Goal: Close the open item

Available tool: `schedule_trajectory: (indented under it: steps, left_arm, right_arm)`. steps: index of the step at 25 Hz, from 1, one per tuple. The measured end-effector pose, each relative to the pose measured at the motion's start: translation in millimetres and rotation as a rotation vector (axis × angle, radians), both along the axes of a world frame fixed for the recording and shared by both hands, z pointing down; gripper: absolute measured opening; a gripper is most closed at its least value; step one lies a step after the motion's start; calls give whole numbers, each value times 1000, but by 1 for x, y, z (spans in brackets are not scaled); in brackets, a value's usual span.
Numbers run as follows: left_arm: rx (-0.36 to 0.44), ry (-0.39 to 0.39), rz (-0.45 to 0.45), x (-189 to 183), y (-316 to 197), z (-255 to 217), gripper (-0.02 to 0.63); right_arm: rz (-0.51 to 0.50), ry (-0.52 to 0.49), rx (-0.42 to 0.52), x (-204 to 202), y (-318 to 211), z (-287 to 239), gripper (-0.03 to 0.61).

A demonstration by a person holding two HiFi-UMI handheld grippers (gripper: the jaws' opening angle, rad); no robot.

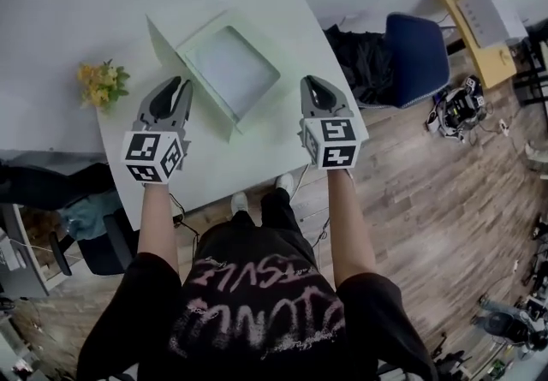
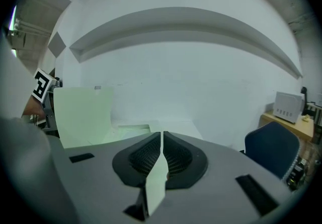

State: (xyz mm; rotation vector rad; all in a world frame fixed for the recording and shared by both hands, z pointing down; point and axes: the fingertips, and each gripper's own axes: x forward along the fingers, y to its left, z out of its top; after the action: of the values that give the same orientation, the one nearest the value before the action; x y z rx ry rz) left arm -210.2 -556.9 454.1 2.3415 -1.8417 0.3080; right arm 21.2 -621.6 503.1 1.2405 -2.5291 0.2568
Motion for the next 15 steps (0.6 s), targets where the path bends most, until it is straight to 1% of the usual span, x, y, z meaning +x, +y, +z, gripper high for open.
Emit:
schedule_trajectory:
  steps: [8, 15]
  left_arm:
    - [-35, -2, 89, 42, -40, 12, 66]
    - [-84, -16, 162, 72, -75, 31, 66]
  right_arm:
    - [54, 0, -34, 38, -16, 16, 26]
    - [101, -3, -68, 63, -29, 33, 28]
